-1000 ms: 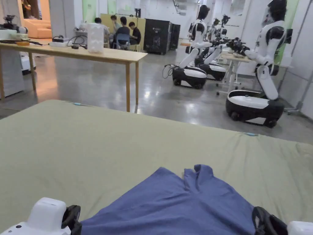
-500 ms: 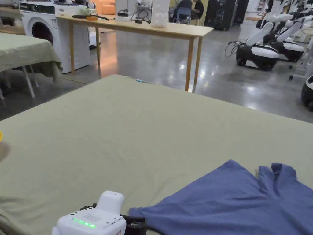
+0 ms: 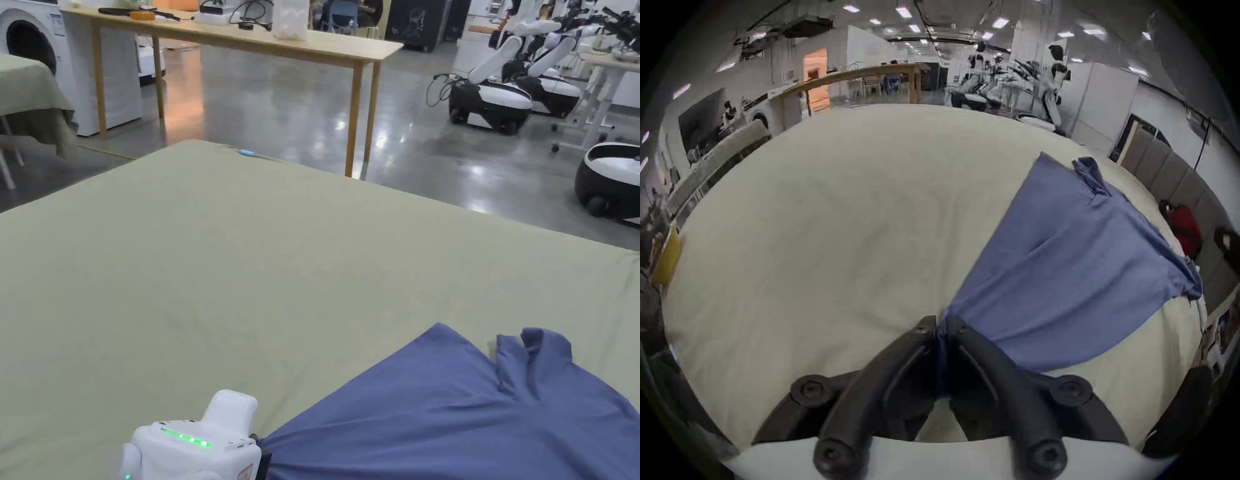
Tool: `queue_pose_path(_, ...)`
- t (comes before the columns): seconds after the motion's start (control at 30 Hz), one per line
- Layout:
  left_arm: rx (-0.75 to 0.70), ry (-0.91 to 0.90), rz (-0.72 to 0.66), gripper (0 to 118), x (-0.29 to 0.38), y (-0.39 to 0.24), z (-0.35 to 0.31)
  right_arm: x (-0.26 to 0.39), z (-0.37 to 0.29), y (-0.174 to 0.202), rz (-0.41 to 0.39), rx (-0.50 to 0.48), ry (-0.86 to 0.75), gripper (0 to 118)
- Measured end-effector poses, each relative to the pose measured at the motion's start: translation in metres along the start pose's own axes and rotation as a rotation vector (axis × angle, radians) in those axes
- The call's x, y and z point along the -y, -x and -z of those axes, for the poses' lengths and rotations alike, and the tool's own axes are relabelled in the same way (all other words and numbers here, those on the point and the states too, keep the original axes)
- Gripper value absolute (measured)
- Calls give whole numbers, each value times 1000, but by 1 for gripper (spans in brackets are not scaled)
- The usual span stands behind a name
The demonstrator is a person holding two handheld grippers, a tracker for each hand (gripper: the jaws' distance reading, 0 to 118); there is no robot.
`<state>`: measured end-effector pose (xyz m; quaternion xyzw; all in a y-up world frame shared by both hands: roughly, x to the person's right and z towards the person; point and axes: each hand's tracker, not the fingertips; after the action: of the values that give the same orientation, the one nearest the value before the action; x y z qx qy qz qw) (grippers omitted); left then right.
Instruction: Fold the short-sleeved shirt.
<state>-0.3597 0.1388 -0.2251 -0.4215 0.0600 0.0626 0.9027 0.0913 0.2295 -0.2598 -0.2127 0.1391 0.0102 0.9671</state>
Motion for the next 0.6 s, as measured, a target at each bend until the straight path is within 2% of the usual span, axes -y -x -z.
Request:
queue_pose_path(0.17,17,-143,-8,3,-5,-7,-40,-45,46,-36,7,3,46,1)
queue_pose_path(0.23,36,-170,-8,3,-13,-10,-53,-64,92,-58,-17,95,124,1)
queue_pose_path(0.3,46,-186,1,3,-15,-13,-61,-75,140,-87,-11,113,168,2)
queue_pose_path(0.33,45,-198,3,3,-18,-16,-62,-80,166,-100,6,113,214,14)
queue_pose_path(0.37,44,-206,1,3,-19,-17,-63,-84,187,-108,17,122,244,41)
queue_pose_path(0.4,43,-212,-1,3,-18,-17,-64,-87,214,-116,-4,134,292,84)
queue_pose_path(0.43,45,-220,-3,3,-18,-17,-65,-85,243,-126,-28,146,353,118)
queue_pose_path(0.47,46,-219,-3,3,-20,-22,-65,-82,263,-130,-53,150,416,116)
queue_pose_path(0.53,40,-216,0,3,-22,-25,-65,-70,299,-141,-85,146,433,115)
queue_pose_path(0.6,36,-205,8,3,-26,-27,-62,-62,319,-128,-80,165,476,115)
